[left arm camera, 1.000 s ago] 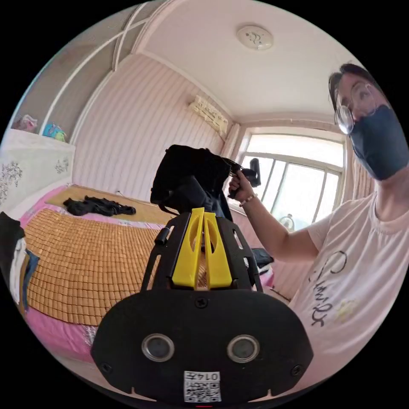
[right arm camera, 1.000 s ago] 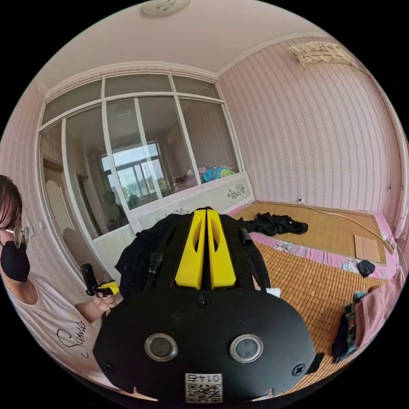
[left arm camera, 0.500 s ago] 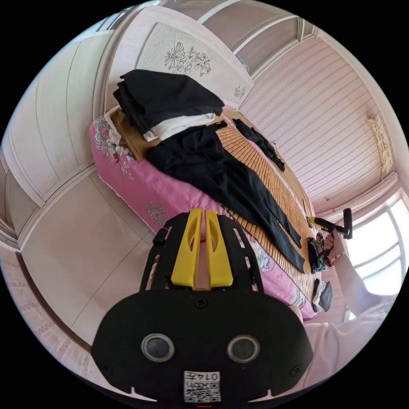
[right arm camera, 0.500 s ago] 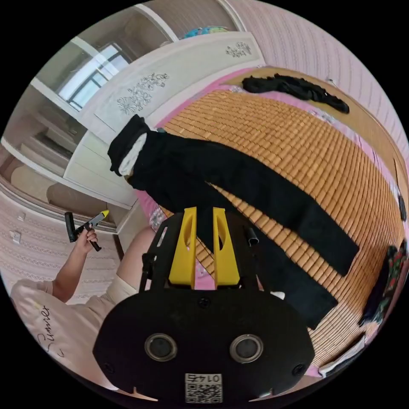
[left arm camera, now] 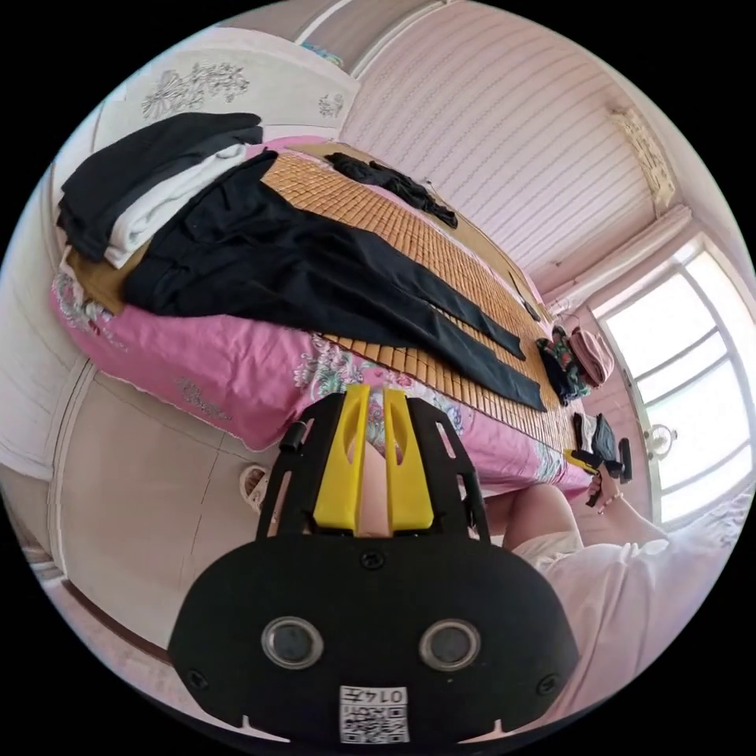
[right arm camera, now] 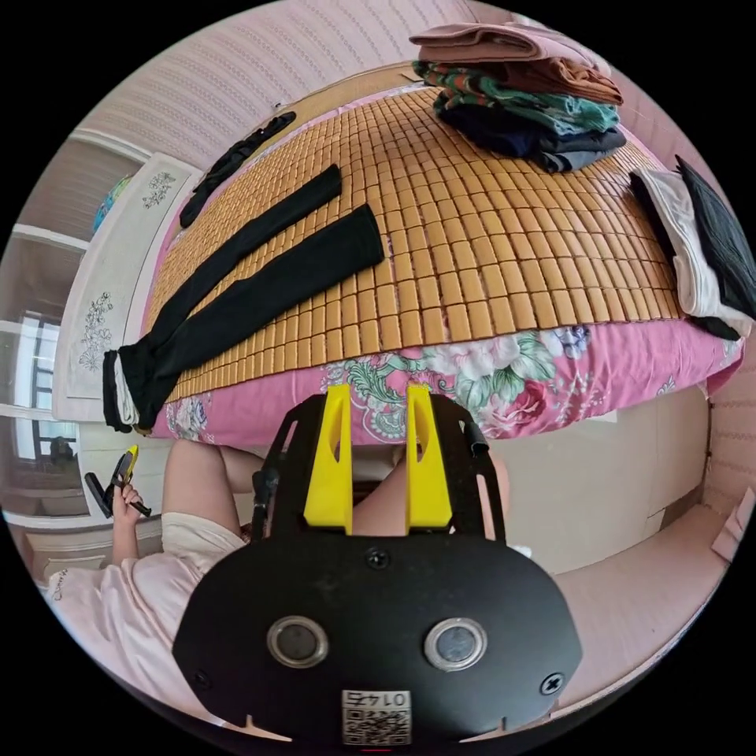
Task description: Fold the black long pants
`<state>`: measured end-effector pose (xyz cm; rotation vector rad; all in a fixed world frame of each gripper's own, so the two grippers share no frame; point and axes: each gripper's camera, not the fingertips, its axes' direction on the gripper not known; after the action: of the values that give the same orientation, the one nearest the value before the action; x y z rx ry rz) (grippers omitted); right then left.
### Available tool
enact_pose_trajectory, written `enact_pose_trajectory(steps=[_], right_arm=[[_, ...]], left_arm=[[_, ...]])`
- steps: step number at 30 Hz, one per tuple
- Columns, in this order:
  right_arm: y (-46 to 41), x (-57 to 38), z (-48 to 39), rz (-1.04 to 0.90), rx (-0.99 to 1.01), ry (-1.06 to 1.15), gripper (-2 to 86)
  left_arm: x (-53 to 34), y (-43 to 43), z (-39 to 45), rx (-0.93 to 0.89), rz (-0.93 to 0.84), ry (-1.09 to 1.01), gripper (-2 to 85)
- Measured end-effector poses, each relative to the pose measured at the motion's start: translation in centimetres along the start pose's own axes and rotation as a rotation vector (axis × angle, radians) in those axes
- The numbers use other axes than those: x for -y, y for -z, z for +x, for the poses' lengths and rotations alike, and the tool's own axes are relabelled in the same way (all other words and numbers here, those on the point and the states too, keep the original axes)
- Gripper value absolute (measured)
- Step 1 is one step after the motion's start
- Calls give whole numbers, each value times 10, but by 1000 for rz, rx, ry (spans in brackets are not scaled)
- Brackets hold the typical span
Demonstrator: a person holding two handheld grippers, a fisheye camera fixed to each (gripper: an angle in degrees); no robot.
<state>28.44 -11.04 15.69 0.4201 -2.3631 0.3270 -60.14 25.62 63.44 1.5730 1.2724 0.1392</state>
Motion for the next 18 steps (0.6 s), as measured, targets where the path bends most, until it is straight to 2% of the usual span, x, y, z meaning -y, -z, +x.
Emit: enact_pose_trajectory(steps=[6,10,14,18], right_arm=[[-11,37,-11,97,76,48,107],[-16,82,-32,146,23,134,109],[-34,129,-40,148,-82,185,136],[-65,165,-42,120,-161,205,134]], left_arm=[[-25,-88,111,-20,-145,-265,53],[-55,-147,177,-29,-223,-450,72],[-84,-205,225,185,-283,-766,79],[-96,-258,224,345,-303,-903,83]])
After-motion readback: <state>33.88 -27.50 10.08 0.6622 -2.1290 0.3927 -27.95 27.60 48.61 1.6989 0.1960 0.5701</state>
